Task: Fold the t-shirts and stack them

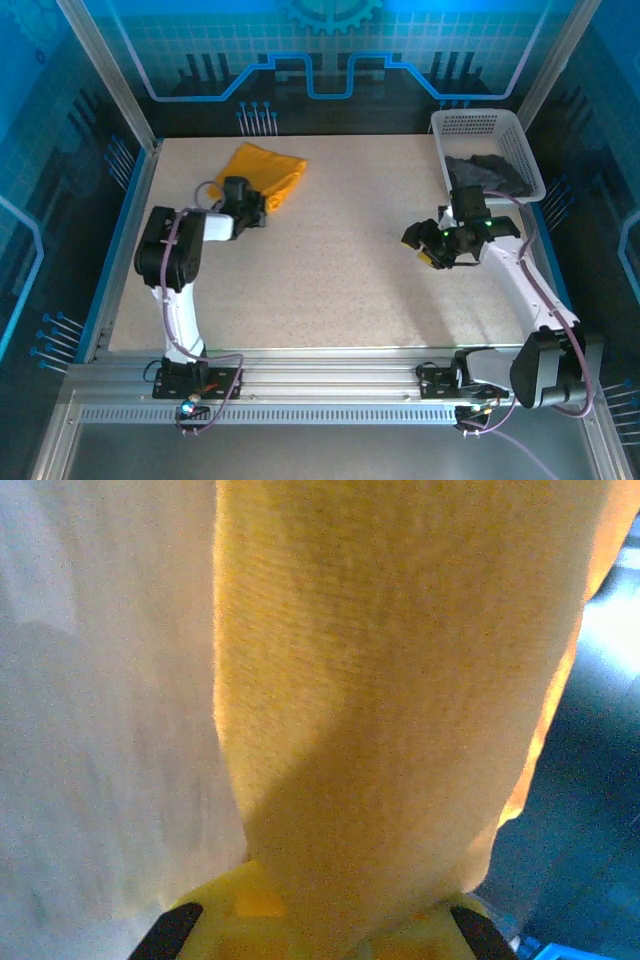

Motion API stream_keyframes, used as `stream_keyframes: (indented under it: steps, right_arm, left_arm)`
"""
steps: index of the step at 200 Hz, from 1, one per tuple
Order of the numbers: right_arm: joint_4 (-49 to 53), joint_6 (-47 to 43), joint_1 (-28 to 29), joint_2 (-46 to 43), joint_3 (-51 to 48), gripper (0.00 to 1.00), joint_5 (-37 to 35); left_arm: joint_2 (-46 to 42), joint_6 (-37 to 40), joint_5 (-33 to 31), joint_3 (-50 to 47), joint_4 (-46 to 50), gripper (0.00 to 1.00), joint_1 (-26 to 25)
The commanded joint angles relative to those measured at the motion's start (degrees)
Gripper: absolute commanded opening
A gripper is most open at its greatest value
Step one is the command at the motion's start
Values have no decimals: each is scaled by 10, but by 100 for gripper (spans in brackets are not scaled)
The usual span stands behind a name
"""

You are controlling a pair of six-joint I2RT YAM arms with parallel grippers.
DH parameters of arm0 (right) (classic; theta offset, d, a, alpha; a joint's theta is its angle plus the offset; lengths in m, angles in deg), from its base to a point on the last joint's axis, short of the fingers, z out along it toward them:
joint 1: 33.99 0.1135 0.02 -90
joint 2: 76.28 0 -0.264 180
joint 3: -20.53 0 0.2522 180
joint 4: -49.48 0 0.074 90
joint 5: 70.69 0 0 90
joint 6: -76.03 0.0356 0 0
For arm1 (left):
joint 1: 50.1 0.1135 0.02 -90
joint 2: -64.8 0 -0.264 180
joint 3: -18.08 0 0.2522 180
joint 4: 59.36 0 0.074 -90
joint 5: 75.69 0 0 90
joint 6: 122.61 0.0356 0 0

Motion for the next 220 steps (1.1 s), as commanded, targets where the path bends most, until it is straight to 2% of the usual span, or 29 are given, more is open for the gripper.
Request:
stream_keyframes:
  steps: [1, 40, 79, 109, 161, 167, 180, 189, 217, 219, 220]
  right_arm:
    - [-11, -6, 19, 15, 19, 55, 4]
    - [-10, 2, 34, 41, 39, 55, -6]
    - [-11, 9, 40, 64, 60, 54, -11]
    - [-16, 8, 45, 78, 67, 54, -12]
    - [-38, 7, 58, 105, 82, 55, 1]
    - [-45, 5, 59, 105, 84, 56, 7]
    - [-68, -3, 63, 99, 86, 56, 23]
    - [-89, -9, 67, 89, 84, 57, 35]
    - [-174, -15, 70, 24, 60, 59, 51]
    - [-182, -12, 70, 22, 58, 60, 49]
    - [-185, -12, 70, 15, 57, 60, 49]
  left_arm:
    - [14, 76, 51, 19, 0, 0, 47]
    - [62, 80, 56, 81, 9, 0, 124]
    - [123, 97, 78, 176, 33, 0, 159]
    - [151, 64, 93, 208, 16, 0, 153]
    - [118, 6, 35, 167, -44, 0, 100]
    - [116, 4, 34, 164, -48, 6, 100]
    - [111, 5, 35, 154, -53, 27, 101]
    - [102, 9, 40, 149, -53, 38, 102]
    - [46, 42, 68, 124, -53, 65, 102]
    - [40, 46, 71, 122, -52, 70, 102]
    - [37, 49, 72, 121, -51, 79, 102]
